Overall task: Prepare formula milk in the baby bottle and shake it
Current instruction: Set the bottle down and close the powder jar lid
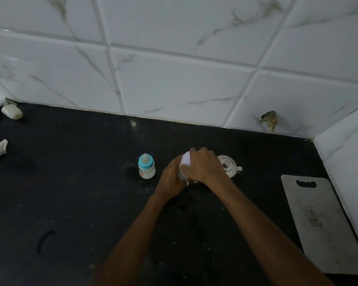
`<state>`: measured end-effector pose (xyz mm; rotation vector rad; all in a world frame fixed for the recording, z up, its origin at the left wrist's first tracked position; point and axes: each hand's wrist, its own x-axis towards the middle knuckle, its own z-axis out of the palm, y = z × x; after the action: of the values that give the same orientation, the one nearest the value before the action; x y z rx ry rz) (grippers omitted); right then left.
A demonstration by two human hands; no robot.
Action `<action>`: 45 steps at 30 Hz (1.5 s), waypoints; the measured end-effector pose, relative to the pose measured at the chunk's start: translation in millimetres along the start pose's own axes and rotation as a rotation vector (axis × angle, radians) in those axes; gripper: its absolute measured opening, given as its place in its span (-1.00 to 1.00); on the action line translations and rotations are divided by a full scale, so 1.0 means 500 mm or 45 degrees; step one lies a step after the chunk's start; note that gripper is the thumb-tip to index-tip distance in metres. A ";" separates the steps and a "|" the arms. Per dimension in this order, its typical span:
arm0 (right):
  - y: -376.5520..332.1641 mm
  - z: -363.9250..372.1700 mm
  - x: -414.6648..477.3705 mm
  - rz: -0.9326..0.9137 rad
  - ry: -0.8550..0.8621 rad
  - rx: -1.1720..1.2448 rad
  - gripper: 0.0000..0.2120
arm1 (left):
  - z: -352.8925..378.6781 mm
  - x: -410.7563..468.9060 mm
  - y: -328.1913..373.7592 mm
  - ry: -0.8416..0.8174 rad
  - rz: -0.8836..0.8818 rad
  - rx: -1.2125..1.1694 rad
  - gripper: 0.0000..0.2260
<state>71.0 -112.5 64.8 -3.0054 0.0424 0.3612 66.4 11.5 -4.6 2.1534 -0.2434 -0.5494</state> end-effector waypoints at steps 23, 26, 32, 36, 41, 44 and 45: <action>0.020 -0.052 0.028 -0.310 -0.346 -0.032 -0.34 | -0.018 -0.026 0.035 0.030 0.011 -0.080 -0.22; 0.027 -0.056 0.029 -0.367 -0.384 -0.026 -0.36 | -0.019 -0.028 0.031 0.078 -0.029 -0.131 -0.21; 0.033 -0.071 0.027 -0.421 -0.467 0.013 -0.34 | -0.015 -0.017 0.034 -0.003 -0.043 -0.019 -0.32; 0.035 -0.070 0.027 -0.402 -0.465 0.015 -0.34 | -0.013 -0.015 0.026 0.022 -0.078 -0.058 -0.27; 0.029 -0.053 0.021 -0.325 -0.351 -0.096 -0.35 | -0.005 -0.013 0.011 0.038 -0.020 -0.084 -0.21; 0.019 -0.036 0.017 -0.231 -0.237 -0.093 -0.45 | -0.003 -0.012 0.001 0.133 0.070 -0.131 -0.23; 0.015 -0.028 0.014 -0.195 -0.186 -0.064 -0.50 | -0.004 -0.014 -0.001 0.159 0.078 -0.152 -0.22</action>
<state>80.9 -121.8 75.9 -2.9963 -0.2111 0.5717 61.3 15.8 -1.8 2.0485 -0.2019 -0.3832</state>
